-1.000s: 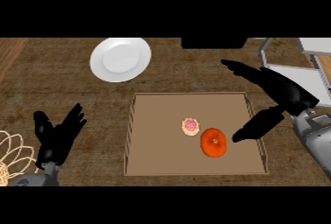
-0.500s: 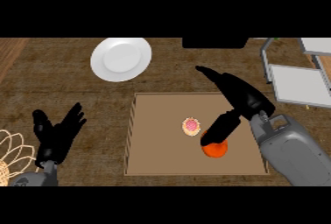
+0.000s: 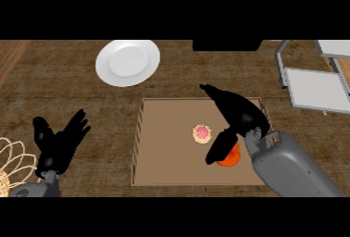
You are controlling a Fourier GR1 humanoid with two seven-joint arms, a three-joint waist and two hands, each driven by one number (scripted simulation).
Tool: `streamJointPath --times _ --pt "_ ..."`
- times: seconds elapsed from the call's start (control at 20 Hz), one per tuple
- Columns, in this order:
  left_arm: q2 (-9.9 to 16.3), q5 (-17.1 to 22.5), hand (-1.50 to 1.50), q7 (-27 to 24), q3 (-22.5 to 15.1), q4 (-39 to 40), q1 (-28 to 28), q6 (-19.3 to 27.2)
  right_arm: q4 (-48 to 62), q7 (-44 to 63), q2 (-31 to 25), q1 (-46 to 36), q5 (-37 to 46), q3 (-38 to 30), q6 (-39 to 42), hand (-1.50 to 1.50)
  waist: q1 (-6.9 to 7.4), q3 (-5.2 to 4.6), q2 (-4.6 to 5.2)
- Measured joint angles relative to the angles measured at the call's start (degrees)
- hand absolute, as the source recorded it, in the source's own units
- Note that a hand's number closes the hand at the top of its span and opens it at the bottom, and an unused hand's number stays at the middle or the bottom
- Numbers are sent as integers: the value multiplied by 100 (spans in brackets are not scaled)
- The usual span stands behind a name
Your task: Pick the cupcake from the tray and place it in the tiered shelf
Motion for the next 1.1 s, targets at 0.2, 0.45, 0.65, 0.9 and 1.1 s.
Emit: streamJointPath --times 0.2,0.45,0.65,0.9,1.1 --pt "-144 -127 0 -43 46 37 -16 16 -93 87 148 184 441 -35 58 -150 -3 8 -6" --pt "-190 -244 0 106 131 -108 17 -49 39 -20 441 389 1004 -63 100 -150 -1 -1 0" --pt "-250 -317 0 131 190 -266 159 -115 95 -56 713 554 1372 -72 109 -150 1 -6 2" --pt "-302 -379 0 266 320 -88 -59 -185 568 -410 903 647 1915 -64 -5 -150 0 -5 7" --pt "-348 -409 0 191 406 -150 59 -285 798 -459 1099 667 2337 -103 -105 -150 4 -3 4"
